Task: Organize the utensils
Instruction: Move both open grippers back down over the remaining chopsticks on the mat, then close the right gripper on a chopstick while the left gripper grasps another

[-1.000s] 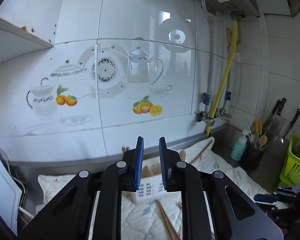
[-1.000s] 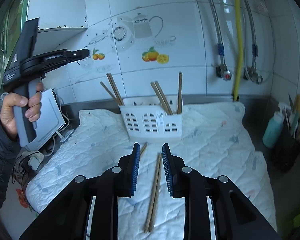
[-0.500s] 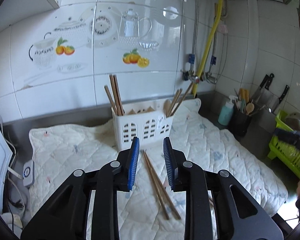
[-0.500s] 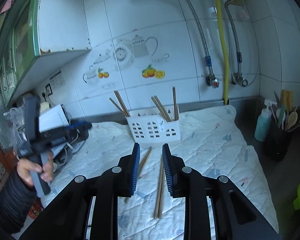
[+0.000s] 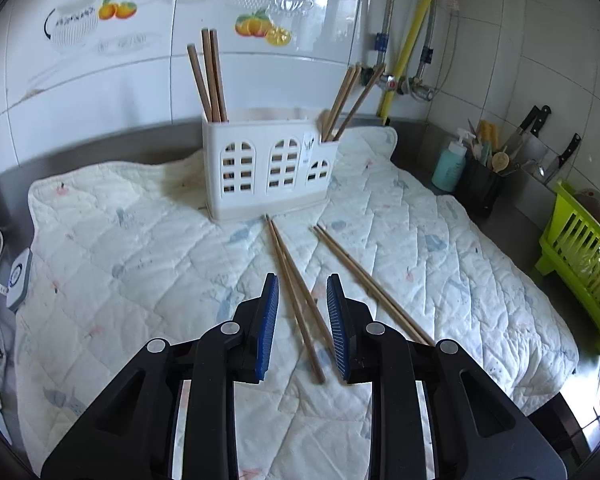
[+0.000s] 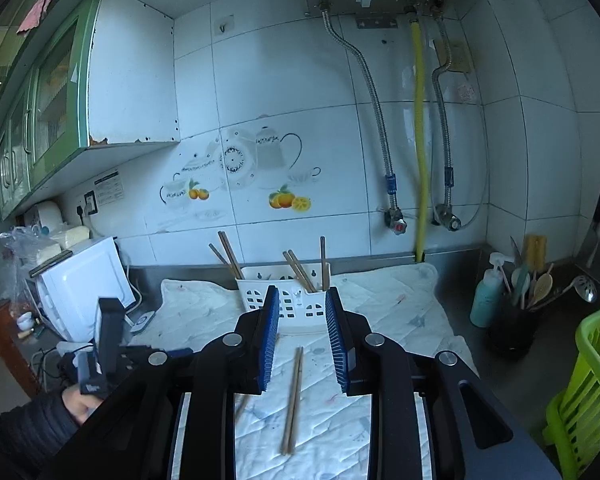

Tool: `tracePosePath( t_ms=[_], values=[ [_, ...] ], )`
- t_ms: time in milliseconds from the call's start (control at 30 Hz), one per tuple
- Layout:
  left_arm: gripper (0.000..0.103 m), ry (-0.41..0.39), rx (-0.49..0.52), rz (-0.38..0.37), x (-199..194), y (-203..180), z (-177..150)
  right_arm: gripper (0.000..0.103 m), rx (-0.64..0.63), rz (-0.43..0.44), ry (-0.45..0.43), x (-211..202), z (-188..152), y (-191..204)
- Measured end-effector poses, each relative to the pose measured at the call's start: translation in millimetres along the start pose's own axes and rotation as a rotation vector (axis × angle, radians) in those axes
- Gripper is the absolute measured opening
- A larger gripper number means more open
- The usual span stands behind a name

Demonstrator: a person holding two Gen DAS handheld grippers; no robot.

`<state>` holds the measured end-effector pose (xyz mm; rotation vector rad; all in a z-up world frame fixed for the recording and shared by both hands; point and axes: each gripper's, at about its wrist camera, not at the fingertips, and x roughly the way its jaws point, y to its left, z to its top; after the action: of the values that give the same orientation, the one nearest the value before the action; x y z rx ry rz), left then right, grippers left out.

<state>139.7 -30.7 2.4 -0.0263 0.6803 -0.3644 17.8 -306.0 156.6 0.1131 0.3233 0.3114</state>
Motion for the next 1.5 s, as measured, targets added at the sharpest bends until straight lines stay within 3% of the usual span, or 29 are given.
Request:
tracePosePath(
  t_ms=[133, 467, 933, 1300, 1500],
  values=[
    [0.025, 0.041, -0.009, -0.015, 12, -1, -17, 0.025, 0.014, 0.000, 0.030, 10, -11, -4],
    [0.025, 0.133, -0.038, -0.042, 48, -7, -50, 0.025, 0.024, -0.024, 0.203, 65, -88, -3],
    [0.024, 0.195, -0.037, 0.039, 87, -6, -58, 0.025, 0.008, -0.057, 0.390, 129, -167, -7],
    [0.022, 0.201, -0.046, 0.047, 89, -4, -56, 0.013, 0.010, -0.035, 0.487, 163, -199, -1],
    [0.022, 0.203, -0.046, 0.038, 90, -4, -56, 0.012, 0.011, -0.024, 0.478, 163, -197, 2]
  ],
)
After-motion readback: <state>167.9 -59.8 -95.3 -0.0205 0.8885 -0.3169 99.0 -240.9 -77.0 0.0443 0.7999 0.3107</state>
